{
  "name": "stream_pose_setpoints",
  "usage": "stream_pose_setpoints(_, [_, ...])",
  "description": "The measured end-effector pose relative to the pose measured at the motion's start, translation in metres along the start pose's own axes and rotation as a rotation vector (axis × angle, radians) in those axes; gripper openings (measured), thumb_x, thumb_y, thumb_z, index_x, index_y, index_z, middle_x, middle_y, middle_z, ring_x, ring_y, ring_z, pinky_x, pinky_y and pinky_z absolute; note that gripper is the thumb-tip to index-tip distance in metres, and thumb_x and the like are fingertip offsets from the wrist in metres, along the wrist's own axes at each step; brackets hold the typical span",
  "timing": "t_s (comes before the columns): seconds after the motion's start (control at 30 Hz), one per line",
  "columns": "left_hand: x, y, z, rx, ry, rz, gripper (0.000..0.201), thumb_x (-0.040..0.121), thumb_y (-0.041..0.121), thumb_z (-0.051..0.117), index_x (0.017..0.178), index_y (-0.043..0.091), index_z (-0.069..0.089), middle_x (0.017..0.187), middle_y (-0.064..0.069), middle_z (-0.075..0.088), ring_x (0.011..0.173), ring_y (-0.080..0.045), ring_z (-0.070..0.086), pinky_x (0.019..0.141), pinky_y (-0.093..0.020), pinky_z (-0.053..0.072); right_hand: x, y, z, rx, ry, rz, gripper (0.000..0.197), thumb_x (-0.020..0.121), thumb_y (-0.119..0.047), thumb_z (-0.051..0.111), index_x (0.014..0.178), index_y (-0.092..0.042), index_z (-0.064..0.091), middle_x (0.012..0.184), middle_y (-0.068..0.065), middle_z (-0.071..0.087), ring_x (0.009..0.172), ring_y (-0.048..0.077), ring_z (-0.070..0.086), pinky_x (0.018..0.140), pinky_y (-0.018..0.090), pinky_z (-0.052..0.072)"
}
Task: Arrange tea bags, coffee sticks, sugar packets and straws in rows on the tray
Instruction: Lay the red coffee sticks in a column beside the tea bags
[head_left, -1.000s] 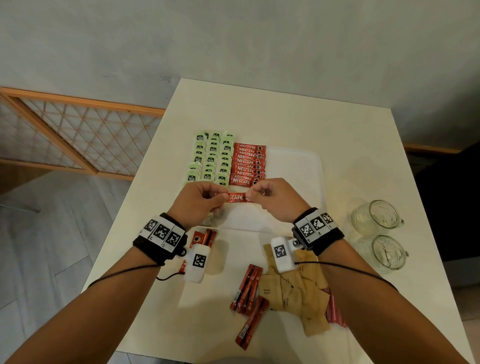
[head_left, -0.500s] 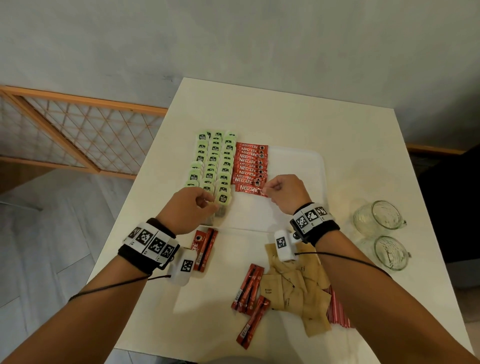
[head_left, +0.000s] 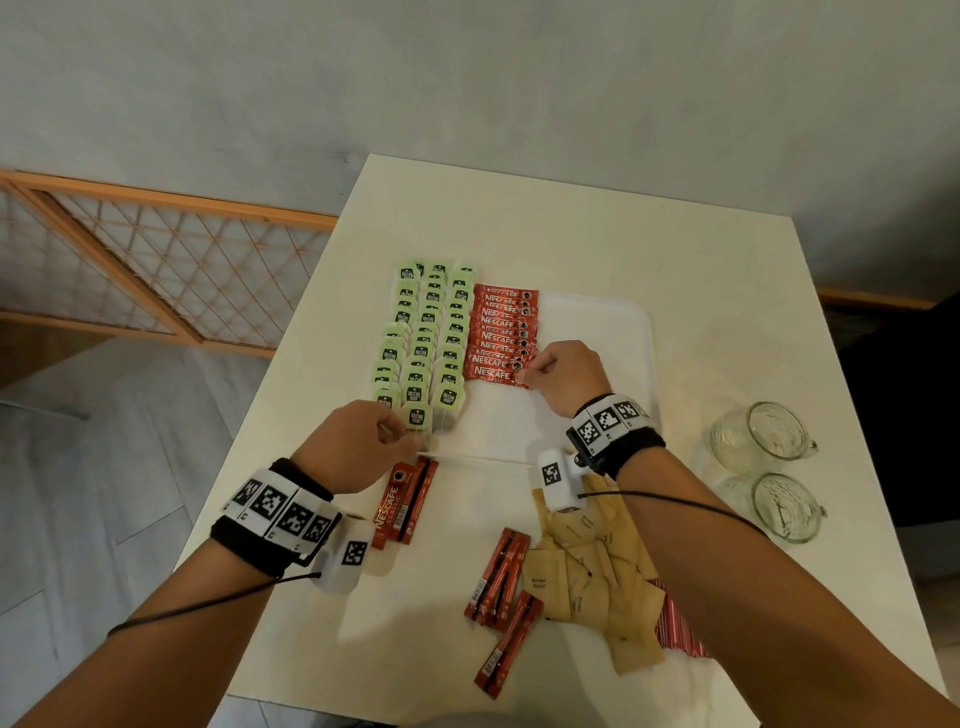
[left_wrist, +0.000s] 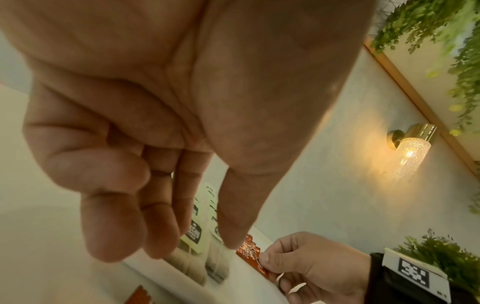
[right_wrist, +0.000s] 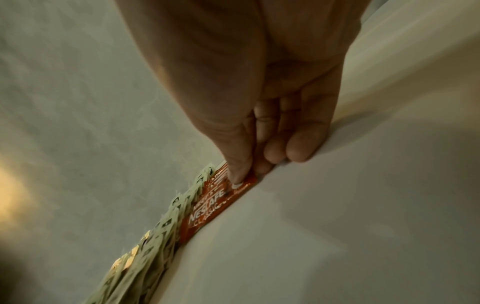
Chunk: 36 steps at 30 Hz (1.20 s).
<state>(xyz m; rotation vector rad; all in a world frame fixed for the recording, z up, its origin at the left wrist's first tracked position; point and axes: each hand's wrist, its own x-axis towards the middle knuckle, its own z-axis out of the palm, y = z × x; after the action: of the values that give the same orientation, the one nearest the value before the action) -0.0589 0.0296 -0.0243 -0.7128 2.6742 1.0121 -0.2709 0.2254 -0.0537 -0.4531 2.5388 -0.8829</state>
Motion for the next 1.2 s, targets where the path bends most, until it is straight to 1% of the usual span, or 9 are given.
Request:
stream_pose_setpoints(0.23, [-0.003,-0.004,0.002,0.090,-0.020,-0.029,0.025,0.085,0.042,0.074,0.080,0.019,0.066,0.077,0.007,0.063,0.073,-0.009,0.058,0.065,-0.025,0.045,-0.002,-0.003,-0.002,-0.011,0.002,0.011,0.015,0.085,-0.031,0.081,0.084,-0.022,0.070,0.080,-0.011,0.062,0.083,0.013,0.062,0.078,0.028,0.049])
stream_pose_setpoints(0.47, [-0.009,0.001,0.000,0.098,0.002,-0.003,0.039,0.086,0.039,0.073,0.066,0.015,0.050,0.061,0.003,0.049,0.055,-0.011,0.043,0.055,-0.023,0.035,-0.011,-0.004,-0.009,0.011,0.008,0.017,0.020,0.088,-0.038,0.078,0.086,-0.020,0.069,0.083,-0.009,0.063,0.085,0.017,0.063,0.075,0.028,0.047])
stream_pose_setpoints(0.57, [-0.013,0.004,0.000,0.162,-0.011,-0.014,0.043,0.086,0.040,0.072,0.063,0.017,0.045,0.061,0.002,0.049,0.054,-0.011,0.043,0.054,-0.023,0.034,-0.023,-0.005,-0.013,0.028,0.004,-0.020,0.023,0.089,-0.042,0.075,0.088,-0.019,0.071,0.084,-0.009,0.064,0.078,0.009,0.060,0.063,0.023,0.043])
stream_pose_setpoints(0.67, [-0.016,0.006,0.003,0.256,-0.047,-0.027,0.045,0.087,0.045,0.070,0.058,0.022,0.046,0.069,0.004,0.063,0.056,-0.009,0.052,0.056,-0.024,0.039,-0.039,-0.006,-0.013,0.075,-0.019,-0.047,0.022,0.091,-0.042,0.073,0.089,-0.020,0.072,0.084,-0.008,0.066,0.075,0.005,0.060,0.060,0.019,0.041])
stream_pose_setpoints(0.73, [-0.017,0.006,0.009,0.342,-0.070,-0.050,0.048,0.085,0.052,0.069,0.056,0.024,0.044,0.067,0.007,0.063,0.059,-0.011,0.058,0.057,-0.025,0.043,-0.051,-0.003,-0.011,0.096,-0.038,-0.051,0.019,0.091,-0.043,0.072,0.088,-0.024,0.071,0.085,-0.007,0.069,0.077,0.009,0.064,0.062,0.019,0.043])
stream_pose_setpoints(0.9, [-0.024,0.005,0.023,0.510,-0.091,-0.066,0.049,0.076,0.073,0.063,0.072,0.025,0.055,0.068,0.009,0.058,0.065,-0.009,0.060,0.063,-0.028,0.054,-0.083,0.007,-0.004,0.177,-0.063,-0.047,0.015,0.091,-0.043,0.070,0.089,-0.028,0.071,0.083,-0.005,0.073,0.079,0.012,0.069,0.075,0.028,0.056])
stream_pose_setpoints(1.03, [-0.026,0.012,0.030,0.497,-0.102,-0.035,0.049,0.083,0.059,0.065,0.060,0.022,0.043,0.062,0.007,0.049,0.059,-0.012,0.051,0.059,-0.027,0.045,-0.108,0.017,0.005,0.227,-0.127,-0.072,0.010,0.092,-0.038,0.070,0.093,-0.029,0.072,0.086,-0.008,0.073,0.081,0.009,0.068,0.078,0.030,0.058])
stream_pose_setpoints(1.13, [-0.026,0.011,0.034,0.485,-0.110,-0.005,0.043,0.086,0.049,0.065,0.059,0.021,0.048,0.063,0.006,0.051,0.066,-0.015,0.056,0.064,-0.027,0.049,-0.120,0.023,0.014,0.243,-0.149,-0.113,0.008,0.093,-0.037,0.069,0.093,-0.030,0.073,0.084,-0.008,0.073,0.078,0.006,0.066,0.078,0.028,0.057])
stream_pose_setpoints(1.2, [-0.027,0.011,0.038,0.504,-0.102,0.023,0.035,0.089,0.045,0.064,0.066,0.018,0.057,0.069,0.005,0.056,0.073,-0.016,0.060,0.066,-0.027,0.049,-0.126,0.027,0.019,0.277,-0.167,-0.120,0.007,0.092,-0.038,0.069,0.091,-0.032,0.072,0.082,-0.008,0.073,0.075,0.006,0.065,0.078,0.034,0.059])
